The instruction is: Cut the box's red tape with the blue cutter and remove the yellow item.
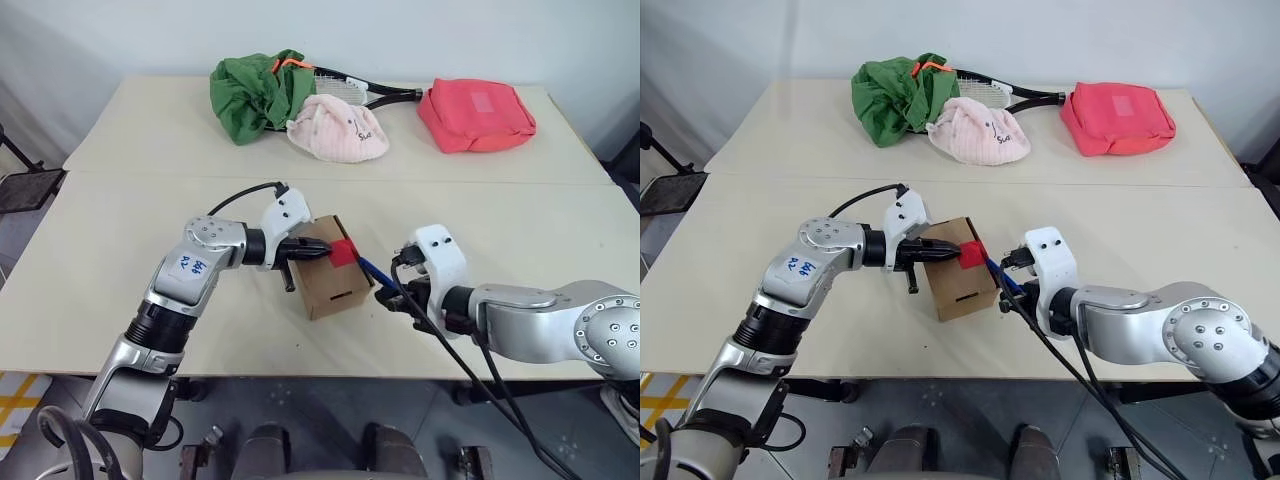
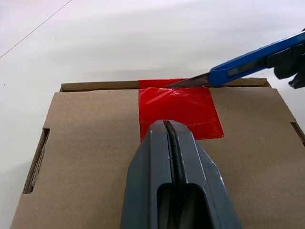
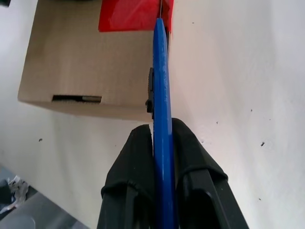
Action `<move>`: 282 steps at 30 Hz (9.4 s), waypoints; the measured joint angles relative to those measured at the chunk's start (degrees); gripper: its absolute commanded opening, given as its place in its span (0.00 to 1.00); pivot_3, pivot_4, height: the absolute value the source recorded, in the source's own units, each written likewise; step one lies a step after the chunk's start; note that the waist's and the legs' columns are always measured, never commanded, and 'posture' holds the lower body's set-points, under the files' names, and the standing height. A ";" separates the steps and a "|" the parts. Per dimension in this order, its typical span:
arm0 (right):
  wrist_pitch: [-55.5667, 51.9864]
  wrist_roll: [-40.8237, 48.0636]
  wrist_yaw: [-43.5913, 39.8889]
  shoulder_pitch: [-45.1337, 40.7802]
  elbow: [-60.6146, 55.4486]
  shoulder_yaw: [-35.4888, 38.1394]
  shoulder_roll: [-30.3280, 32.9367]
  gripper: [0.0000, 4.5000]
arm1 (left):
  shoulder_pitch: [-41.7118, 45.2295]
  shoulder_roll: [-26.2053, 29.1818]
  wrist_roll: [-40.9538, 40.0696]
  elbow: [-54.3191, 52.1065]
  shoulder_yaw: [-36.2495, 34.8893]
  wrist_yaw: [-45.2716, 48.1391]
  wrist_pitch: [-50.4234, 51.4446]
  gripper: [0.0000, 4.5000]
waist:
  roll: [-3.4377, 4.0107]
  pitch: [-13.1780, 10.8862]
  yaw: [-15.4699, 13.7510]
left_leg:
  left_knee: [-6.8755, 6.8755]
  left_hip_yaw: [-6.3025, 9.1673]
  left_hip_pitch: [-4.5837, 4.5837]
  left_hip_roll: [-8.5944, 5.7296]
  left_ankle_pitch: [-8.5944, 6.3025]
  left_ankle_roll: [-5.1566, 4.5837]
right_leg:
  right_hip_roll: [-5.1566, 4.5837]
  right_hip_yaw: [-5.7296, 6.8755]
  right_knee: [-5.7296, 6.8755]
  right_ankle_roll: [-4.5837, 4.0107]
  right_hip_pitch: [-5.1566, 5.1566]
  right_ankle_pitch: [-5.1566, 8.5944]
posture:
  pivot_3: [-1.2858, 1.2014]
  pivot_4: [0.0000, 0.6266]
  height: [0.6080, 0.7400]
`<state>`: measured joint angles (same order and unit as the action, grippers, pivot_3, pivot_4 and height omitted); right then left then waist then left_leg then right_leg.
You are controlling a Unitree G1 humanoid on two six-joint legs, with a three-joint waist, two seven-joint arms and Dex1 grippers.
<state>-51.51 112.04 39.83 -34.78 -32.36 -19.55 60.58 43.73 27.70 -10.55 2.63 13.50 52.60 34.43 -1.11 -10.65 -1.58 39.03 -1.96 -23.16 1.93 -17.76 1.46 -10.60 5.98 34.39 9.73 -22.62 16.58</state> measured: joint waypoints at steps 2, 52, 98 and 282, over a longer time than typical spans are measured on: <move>-0.55 0.00 -2.20 -0.24 0.19 -0.13 1.50 0.04 | -0.02 0.01 0.00 -0.06 0.00 0.00 0.02 0.01 | 0.00 0.00 0.00 | 0.00 0.00 0.00 0.00 0.00 0.00 | 0.00 0.00 0.00 0.00 0.00 0.00 | 0.52 0.24 1.00; 17.75 -64.37 -70.20 32.22 41.45 38.43 -3.12 0.77 | -1.67 0.73 -1.39 -0.46 -2.17 2.61 -3.15 0.00 | 0.16 0.00 -1.26 | 0.06 -0.19 -0.02 -0.03 -0.08 -0.05 | 0.01 -0.09 -0.28 0.13 0.06 -0.19 | 0.52 0.24 1.00; 10.99 -85.81 -91.85 14.33 15.59 7.55 -26.98 0.01 | -20.01 8.94 -9.62 -8.84 -9.06 -1.19 9.42 0.00 | 0.21 -0.02 0.32 | 0.06 -0.17 0.13 -0.02 -0.06 0.02 | 0.01 -0.11 0.03 0.13 -0.02 -0.21 | 0.52 0.24 1.00; -40.72 -14.87 -35.14 -20.58 42.90 13.93 -1.69 0.02 | -8.50 -5.86 -4.59 3.15 -1.03 5.80 -14.12 0.00 | 0.28 0.03 0.06 | 0.05 -0.42 -0.04 0.06 -0.15 -0.08 | 0.00 -0.05 -0.26 0.05 -0.14 -0.27 | 0.52 0.24 1.00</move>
<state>-92.22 97.17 4.69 -55.36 10.54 -5.62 58.89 35.22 21.84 -15.14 5.77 12.47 58.39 20.31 -0.83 -10.62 -1.52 39.08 -2.38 -23.20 1.99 -17.91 1.38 -10.60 5.93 34.14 9.79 -22.76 16.32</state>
